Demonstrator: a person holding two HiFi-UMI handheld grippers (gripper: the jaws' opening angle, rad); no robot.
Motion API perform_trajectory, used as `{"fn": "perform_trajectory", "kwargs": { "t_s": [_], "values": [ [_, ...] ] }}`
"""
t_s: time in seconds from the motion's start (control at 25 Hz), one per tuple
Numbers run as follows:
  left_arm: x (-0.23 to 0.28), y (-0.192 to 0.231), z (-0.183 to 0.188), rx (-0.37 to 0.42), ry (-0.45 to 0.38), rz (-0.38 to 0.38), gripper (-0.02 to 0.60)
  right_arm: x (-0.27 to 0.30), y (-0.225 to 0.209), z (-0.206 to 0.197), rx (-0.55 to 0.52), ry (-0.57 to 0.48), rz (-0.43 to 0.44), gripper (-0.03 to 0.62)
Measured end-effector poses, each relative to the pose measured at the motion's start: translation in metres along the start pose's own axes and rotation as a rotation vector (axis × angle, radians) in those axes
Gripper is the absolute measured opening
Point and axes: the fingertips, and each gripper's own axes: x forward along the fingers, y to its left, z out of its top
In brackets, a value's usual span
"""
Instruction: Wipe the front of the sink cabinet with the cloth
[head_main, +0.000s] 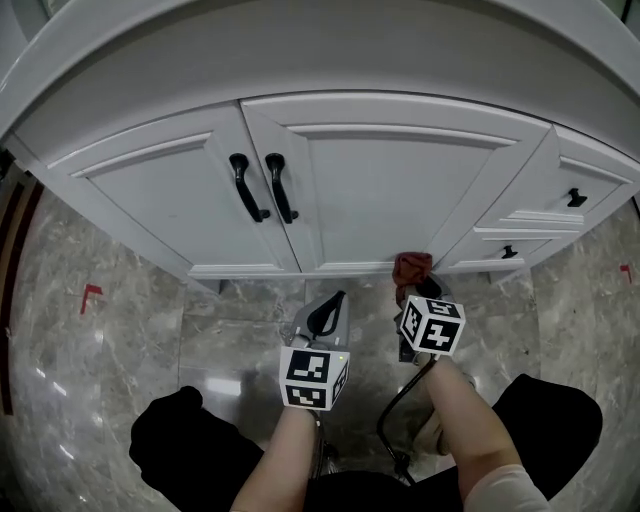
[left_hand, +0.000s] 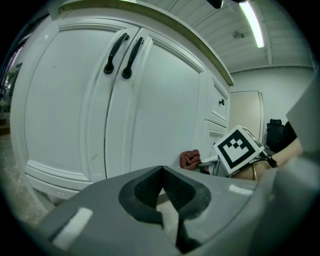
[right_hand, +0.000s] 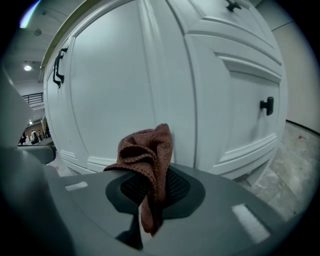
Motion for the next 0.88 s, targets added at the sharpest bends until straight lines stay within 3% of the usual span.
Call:
{"fn": "perform_trajectory", "kwargs": {
  "t_s": [0.24,0.44,0.68,0.88],
  "values": [
    [0.000,-0.011,-0.002,0.004,0.004,0.023,0.000,-0.021,-0.044,0.003,0.043,-0.014,-0.053,0.080],
    [-0.003,-0.020,0.005,0.037,-0.002,0.013,0.000,-0.035,-0.042,0.002,0.058,-0.021,-0.043,0.080],
    [-0.028,-0.005,0.040,0.082,-0.059,0.029,0.000,-0.052,0.012,0.031,0.037,-0.068,0.037,0.080],
    [-0.086,0.020,0.106,0.078,-0.225,0.088,0.000,-0.098,0.080,0.079,-0.050,-0.204,0.112,0.080]
  ]
}}
